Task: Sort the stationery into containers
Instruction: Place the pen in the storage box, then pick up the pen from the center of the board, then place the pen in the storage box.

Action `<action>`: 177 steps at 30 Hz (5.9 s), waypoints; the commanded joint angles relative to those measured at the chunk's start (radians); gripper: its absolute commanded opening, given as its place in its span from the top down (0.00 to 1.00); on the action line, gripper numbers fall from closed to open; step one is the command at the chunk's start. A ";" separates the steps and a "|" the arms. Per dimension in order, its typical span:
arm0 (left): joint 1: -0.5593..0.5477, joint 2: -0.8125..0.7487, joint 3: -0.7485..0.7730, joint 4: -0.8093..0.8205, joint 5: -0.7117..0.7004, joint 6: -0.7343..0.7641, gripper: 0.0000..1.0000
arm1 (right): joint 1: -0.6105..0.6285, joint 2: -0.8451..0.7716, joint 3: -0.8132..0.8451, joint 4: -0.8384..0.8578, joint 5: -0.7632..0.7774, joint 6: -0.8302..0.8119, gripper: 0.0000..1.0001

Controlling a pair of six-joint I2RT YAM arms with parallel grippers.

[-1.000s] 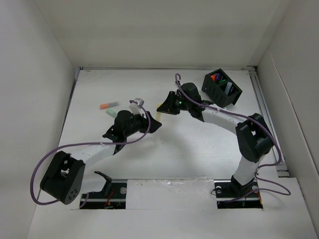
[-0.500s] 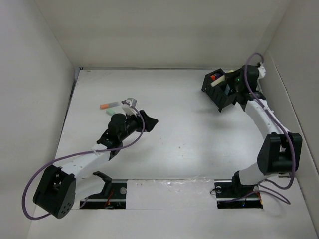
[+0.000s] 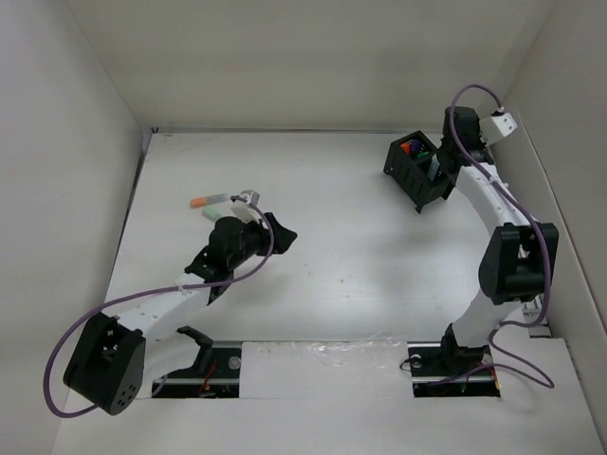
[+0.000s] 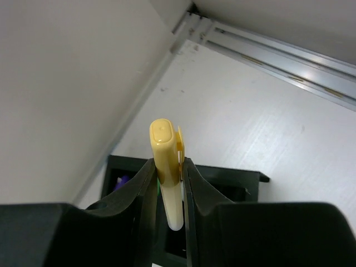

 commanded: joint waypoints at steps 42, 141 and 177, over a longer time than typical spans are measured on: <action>0.131 0.436 0.391 -0.542 -0.913 -0.397 0.42 | 0.271 -0.281 -0.452 0.281 -0.719 -0.011 0.76; -0.096 0.406 0.227 0.231 0.198 0.056 1.00 | 0.431 0.043 -0.277 0.267 -1.189 -0.103 0.65; -0.096 0.111 0.152 0.104 0.084 -0.053 0.33 | -0.080 -0.212 -0.208 0.125 -0.412 0.060 0.95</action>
